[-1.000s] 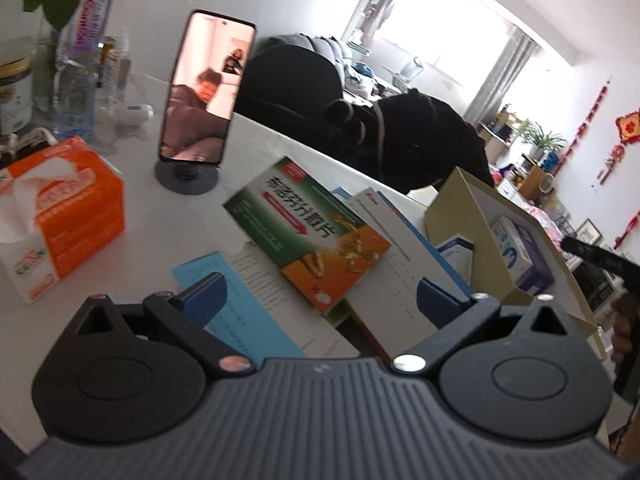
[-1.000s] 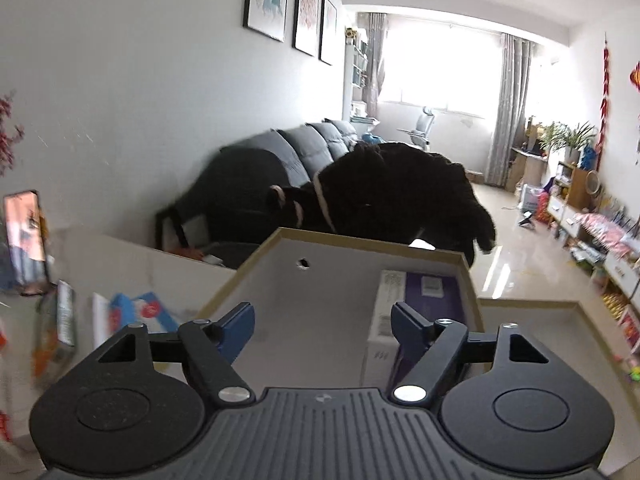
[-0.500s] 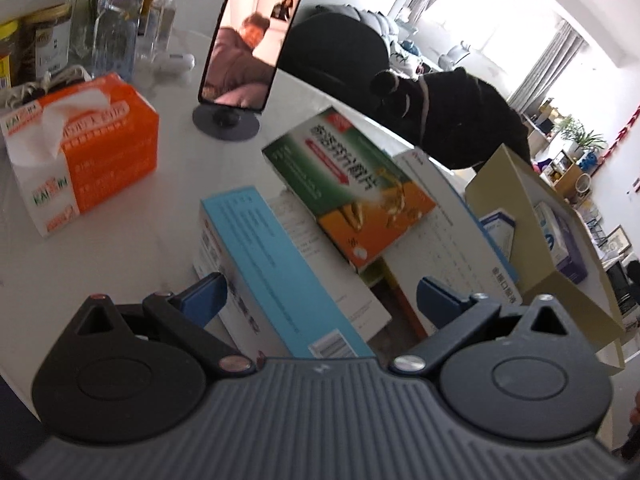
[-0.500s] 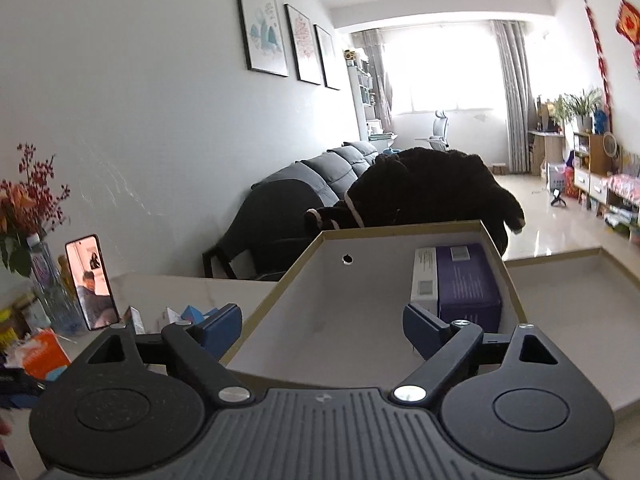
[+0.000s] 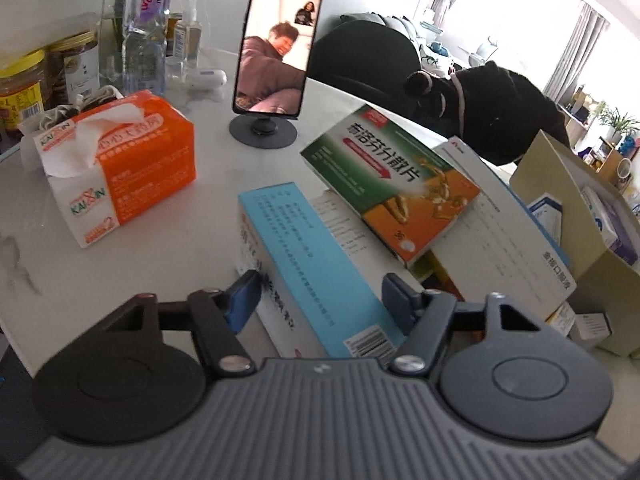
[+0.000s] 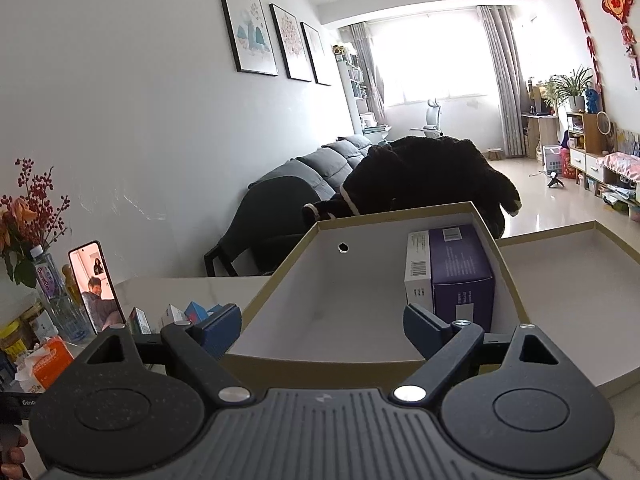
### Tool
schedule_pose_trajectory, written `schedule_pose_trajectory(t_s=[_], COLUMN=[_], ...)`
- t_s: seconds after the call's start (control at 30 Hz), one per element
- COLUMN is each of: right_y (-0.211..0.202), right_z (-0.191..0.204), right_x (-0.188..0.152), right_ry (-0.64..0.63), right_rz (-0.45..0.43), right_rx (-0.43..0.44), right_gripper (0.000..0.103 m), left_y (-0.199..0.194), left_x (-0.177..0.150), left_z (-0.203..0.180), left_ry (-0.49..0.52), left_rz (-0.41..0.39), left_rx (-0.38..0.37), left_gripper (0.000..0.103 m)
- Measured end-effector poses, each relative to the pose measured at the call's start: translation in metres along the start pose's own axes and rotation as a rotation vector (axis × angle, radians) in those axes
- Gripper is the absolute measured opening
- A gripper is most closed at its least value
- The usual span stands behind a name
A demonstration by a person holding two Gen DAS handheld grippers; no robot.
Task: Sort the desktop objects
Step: 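Close the left tool on the light blue medicine box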
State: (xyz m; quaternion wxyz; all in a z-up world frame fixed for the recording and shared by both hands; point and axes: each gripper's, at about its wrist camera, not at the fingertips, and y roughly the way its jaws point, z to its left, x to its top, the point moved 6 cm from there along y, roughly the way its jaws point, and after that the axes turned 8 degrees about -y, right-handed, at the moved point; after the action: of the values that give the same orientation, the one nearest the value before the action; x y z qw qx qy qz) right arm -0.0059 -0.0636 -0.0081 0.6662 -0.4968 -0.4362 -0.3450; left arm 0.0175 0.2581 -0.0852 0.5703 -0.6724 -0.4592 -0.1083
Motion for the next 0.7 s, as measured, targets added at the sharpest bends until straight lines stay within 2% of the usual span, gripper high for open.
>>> schedule_pose_trajectory(t_s=[0.13,0.4,0.5,0.53,0.6,0.7], right_y=[-0.002,-0.003,-0.004,-0.004,-0.002,0.0], right_z=[0.001,0.009,0.011,0.011,0.012,0.012], right_x=[0.002,0.001,0.0,-0.001,-0.004,-0.006], right_ry=[0.03,0.063,0.08,0.085,0.099,0.112], right_rz=[-0.009,-0.014,-0.015,-0.015,-0.006,0.0], right_rx=[0.031,0.072,0.086,0.09,0.096,0.096], right_gripper=[0.09,0.09,0.091,0.091,0.091,0.091], left_y=[-0.009,-0.004,-0.002,-0.002,-0.002,-0.005], left_x=[0.009,0.004,0.002,0.001,0.0,0.001], left_z=[0.011,0.011,0.009,0.008,0.009,0.013], left_ry=[-0.001,0.053,0.089,0.111,0.136,0.122], left_rz=[-0.029,-0.002,-0.016,-0.025,-0.045,-0.052], left_rx=[0.035,0.061,0.094,0.118,0.157,0.151], left_gripper=[0.043,0.045,0.042,0.038,0.036,0.036])
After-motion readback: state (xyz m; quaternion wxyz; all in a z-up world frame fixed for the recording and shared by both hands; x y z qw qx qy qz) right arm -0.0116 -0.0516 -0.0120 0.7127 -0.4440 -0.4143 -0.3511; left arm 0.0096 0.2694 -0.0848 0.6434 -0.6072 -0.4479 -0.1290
